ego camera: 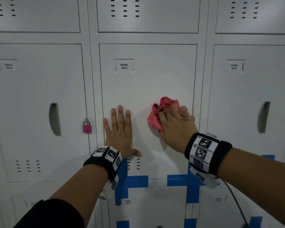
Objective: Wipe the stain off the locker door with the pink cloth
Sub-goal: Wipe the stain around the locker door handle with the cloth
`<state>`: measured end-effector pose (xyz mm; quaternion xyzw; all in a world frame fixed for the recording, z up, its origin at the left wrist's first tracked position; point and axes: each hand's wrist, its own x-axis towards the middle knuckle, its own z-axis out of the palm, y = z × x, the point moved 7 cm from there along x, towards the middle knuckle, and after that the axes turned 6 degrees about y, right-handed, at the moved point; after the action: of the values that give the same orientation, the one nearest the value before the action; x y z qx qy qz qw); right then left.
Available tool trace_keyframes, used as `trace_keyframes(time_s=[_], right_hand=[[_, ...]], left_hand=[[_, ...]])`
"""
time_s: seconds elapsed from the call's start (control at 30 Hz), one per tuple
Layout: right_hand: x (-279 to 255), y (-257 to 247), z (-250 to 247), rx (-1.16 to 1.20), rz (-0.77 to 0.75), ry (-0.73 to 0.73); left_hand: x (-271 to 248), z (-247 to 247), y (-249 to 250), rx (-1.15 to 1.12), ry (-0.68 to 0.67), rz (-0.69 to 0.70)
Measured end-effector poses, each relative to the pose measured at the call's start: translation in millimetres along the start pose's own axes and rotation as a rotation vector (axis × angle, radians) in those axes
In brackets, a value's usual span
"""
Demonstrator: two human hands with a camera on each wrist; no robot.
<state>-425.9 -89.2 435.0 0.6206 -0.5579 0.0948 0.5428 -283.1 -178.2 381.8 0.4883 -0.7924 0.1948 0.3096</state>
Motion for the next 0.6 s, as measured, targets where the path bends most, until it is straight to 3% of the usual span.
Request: trace_keyframes(time_s=[0.13,0.2,0.47,0.6], right_hand=[[0,1,11,0.454,0.126,-0.008],[-2,2,14,0.532,0.112,-0.024],[-23,-40,3,0.105,-0.36,-0.111],[-6,-27,-6,0.033,-0.41,-0.084]], left_hand=[[1,1,0,0.007,-0.001,-0.016],[1,2,1,0.007,-0.002,-0.017],[0,0,2,-0.005,-0.018,-0.011],[0,0,2,-0.011,-0.023,-0.017]])
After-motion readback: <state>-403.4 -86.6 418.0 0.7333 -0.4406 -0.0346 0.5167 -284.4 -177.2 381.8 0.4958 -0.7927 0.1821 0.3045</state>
